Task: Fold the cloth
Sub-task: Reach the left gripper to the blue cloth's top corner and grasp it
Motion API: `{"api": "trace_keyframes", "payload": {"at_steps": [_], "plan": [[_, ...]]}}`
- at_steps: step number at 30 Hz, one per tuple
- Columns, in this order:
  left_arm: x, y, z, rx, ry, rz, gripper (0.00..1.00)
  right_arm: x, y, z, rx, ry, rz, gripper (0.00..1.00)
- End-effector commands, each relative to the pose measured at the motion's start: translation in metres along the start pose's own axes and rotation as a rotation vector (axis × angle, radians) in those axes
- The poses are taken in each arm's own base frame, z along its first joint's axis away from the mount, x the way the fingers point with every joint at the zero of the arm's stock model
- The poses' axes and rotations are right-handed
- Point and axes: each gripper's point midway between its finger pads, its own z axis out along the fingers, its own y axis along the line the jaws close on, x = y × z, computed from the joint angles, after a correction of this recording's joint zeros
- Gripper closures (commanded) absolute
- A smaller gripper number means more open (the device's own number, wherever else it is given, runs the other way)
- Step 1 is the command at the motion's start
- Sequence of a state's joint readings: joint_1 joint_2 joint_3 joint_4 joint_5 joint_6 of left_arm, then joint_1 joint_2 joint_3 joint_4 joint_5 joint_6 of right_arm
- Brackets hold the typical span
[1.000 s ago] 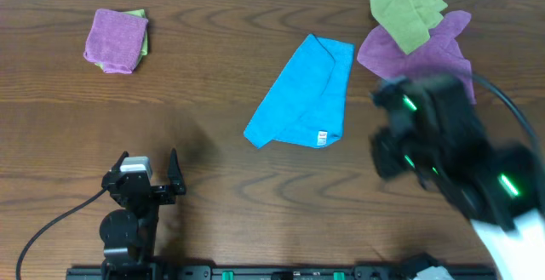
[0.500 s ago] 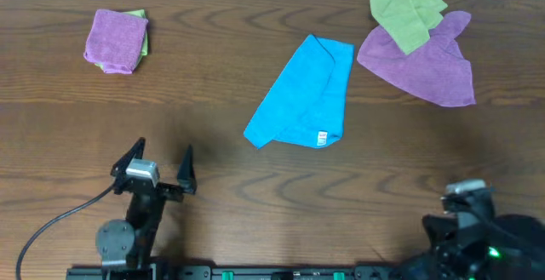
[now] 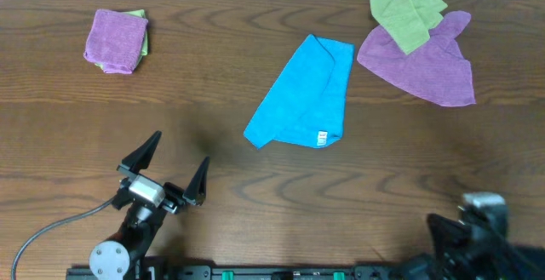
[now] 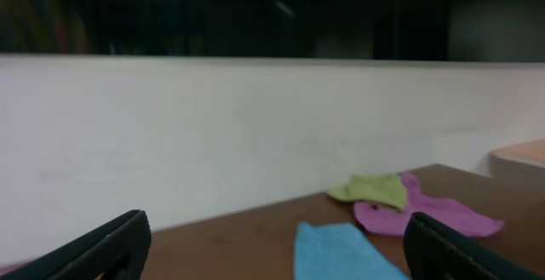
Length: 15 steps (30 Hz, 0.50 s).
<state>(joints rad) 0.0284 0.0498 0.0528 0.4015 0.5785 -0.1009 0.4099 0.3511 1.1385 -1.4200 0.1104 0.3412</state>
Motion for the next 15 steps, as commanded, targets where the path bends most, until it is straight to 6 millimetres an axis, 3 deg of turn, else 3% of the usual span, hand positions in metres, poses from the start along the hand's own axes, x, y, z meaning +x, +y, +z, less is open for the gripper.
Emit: {"api": "trace_keyframes", "payload": {"at_steps": [1, 3, 5, 6, 8, 11, 15], "plan": [[0.0, -0.006, 0.01, 0.044, 0.05, -0.057, 0.05, -0.014, -0.019, -0.027, 0.053, -0.198, 0.025, 0.96], [0.001, -0.009, 0.025, 0.074, 0.116, -0.057, 0.05, -0.022, -0.016, -0.037, 0.024, -0.279, 0.008, 0.73], [0.004, -0.013, 0.053, 0.126, 0.212, -0.069, 0.05, -0.031, -0.006, -0.04, -0.023, -0.314, -0.025, 0.34], [0.007, -0.018, 0.072, 0.165, 0.271, -0.081, 0.05, -0.036, -0.002, -0.041, -0.042, -0.328, -0.027, 0.21], [0.019, -0.033, 0.111, 0.25, 0.403, -0.095, 0.04, -0.044, 0.004, -0.043, -0.072, -0.358, -0.025, 0.05], [0.046, -0.046, 0.167, 0.271, 0.653, -0.054, 0.05, -0.058, 0.011, -0.051, -0.116, -0.418, 0.019, 0.01], [0.066, -0.051, 0.213, 0.254, 0.833, 0.076, 0.04, -0.074, 0.015, -0.07, -0.153, -0.497, 0.066, 0.01]]}}
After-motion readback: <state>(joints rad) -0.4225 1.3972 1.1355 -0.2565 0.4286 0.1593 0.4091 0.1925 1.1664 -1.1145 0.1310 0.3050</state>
